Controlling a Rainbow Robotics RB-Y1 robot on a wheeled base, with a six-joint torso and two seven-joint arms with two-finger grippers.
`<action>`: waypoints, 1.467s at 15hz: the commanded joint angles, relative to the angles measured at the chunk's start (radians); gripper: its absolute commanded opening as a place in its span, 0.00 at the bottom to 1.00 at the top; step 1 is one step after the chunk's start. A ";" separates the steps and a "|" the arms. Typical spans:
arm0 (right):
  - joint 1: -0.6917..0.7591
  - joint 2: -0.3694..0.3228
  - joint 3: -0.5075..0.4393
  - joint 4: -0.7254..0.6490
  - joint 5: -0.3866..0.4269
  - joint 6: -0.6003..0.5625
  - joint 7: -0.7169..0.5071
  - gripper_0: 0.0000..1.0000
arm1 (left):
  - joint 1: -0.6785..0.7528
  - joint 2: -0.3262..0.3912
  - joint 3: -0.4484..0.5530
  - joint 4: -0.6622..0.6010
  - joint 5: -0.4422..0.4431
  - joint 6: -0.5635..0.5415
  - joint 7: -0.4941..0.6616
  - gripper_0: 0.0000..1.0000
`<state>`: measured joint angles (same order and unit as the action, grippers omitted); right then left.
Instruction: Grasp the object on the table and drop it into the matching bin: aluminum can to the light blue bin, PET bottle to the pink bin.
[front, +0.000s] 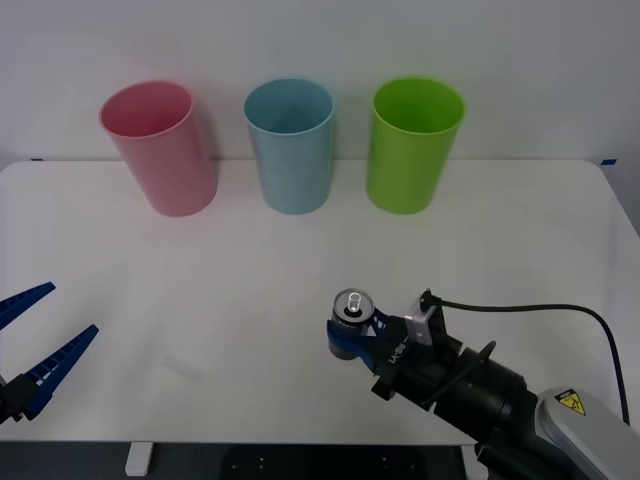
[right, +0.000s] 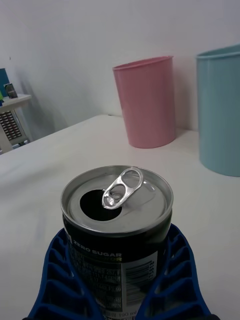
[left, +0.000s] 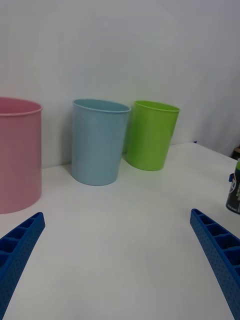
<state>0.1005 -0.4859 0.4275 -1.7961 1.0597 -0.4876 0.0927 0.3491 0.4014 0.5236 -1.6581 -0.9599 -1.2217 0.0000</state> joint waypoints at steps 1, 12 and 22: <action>0.001 -0.013 -0.065 -0.048 0.000 -0.049 -0.073 0.00 | 0.000 0.000 0.000 0.000 0.000 0.000 0.000 1.00; -0.179 -0.046 -0.211 -0.097 0.013 -0.085 -0.226 0.00 | 0.000 0.000 0.000 0.000 0.000 0.000 0.000 1.00; -0.515 -0.037 -0.156 0.112 0.057 -0.063 -0.403 0.00 | 0.000 0.000 0.000 0.000 0.000 0.000 0.000 1.00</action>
<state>-0.3871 -0.5354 0.2669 -1.7140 1.1061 -0.5508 -0.3085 0.3492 0.4014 0.5236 -1.6580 -0.9599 -1.2217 0.0000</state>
